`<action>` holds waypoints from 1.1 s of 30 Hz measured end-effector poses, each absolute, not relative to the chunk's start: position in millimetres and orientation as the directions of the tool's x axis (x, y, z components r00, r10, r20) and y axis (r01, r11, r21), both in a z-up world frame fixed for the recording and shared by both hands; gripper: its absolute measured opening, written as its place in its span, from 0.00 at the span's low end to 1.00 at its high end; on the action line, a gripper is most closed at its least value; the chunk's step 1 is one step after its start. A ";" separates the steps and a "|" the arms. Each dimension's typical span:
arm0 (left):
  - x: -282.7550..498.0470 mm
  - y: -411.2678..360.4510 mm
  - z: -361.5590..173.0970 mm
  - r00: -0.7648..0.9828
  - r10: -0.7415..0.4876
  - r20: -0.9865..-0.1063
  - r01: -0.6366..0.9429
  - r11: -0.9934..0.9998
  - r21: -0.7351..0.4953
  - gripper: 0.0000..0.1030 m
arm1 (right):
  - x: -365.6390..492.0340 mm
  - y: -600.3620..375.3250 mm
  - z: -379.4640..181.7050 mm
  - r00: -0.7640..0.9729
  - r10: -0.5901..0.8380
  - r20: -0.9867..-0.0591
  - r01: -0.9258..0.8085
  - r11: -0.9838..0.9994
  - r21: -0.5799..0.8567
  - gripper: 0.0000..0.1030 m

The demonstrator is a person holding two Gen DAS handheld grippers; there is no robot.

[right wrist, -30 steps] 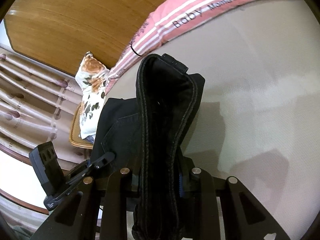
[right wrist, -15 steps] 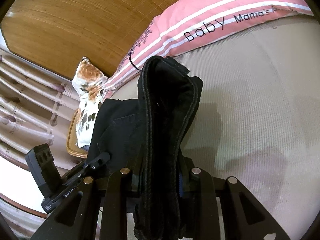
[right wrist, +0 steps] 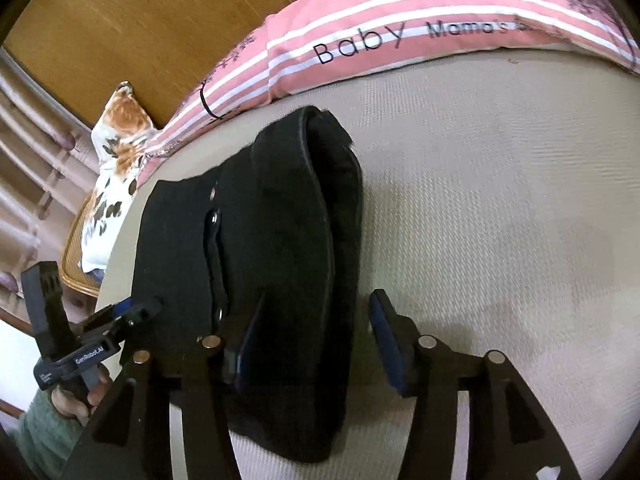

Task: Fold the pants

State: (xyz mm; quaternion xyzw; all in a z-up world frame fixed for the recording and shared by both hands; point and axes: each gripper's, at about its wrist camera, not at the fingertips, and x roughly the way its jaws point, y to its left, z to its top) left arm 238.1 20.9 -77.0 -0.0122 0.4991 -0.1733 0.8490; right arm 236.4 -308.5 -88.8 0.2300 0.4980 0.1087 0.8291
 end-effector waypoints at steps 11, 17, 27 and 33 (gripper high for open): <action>208.9 26.8 -71.9 0.469 -0.269 -0.841 0.263 0.952 -0.158 0.63 | 201.7 -304.4 -87.0 0.510 0.333 -0.793 0.081 0.899 0.430 0.56; 190.5 22.5 -46.1 0.533 -0.139 -0.835 0.208 0.978 -0.030 0.63 | 196.0 -298.4 -63.8 0.537 0.257 -0.804 0.117 0.921 0.372 0.62; 129.6 16.1 -2.1 0.617 -0.006 -0.787 0.108 0.991 0.077 0.70 | 139.8 -249.2 3.5 0.679 0.075 -0.730 0.079 0.982 0.174 0.94; 94.2 12.8 13.5 0.646 -0.006 -0.763 0.115 0.989 0.090 0.70 | 106.0 -224.3 17.8 0.708 0.053 -0.705 0.084 0.984 0.158 0.97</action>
